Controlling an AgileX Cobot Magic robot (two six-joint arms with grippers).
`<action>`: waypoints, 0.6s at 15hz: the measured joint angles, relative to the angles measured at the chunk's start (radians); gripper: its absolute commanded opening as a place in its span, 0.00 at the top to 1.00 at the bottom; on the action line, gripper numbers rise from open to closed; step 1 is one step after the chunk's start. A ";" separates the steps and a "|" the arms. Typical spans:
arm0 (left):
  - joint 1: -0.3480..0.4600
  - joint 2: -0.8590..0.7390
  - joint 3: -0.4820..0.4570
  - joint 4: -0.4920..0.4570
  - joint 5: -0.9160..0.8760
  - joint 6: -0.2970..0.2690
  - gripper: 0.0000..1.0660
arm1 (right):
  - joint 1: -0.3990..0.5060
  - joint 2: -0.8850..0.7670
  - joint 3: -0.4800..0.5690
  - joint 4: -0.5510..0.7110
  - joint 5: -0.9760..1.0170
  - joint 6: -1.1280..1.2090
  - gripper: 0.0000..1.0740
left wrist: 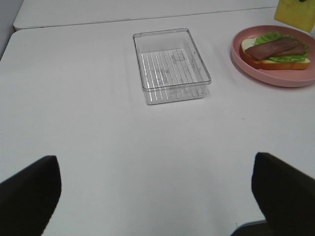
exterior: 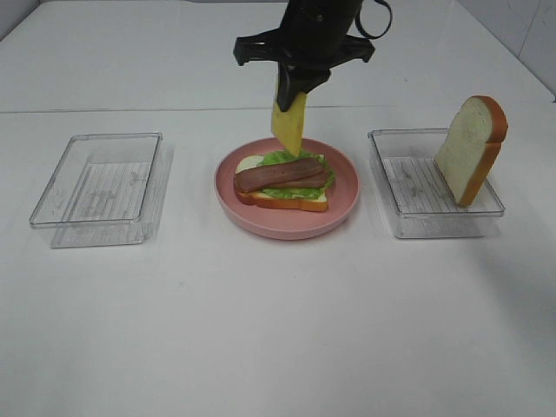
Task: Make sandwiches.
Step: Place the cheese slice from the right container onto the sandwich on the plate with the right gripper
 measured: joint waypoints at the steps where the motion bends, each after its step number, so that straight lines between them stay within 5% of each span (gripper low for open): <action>1: 0.000 0.000 0.000 0.000 0.000 0.000 0.04 | 0.008 0.001 0.000 0.001 -0.003 -0.002 1.00; 9: 0.000 0.000 0.000 0.000 0.000 0.000 0.04 | 0.032 0.091 0.000 0.082 -0.046 -0.081 1.00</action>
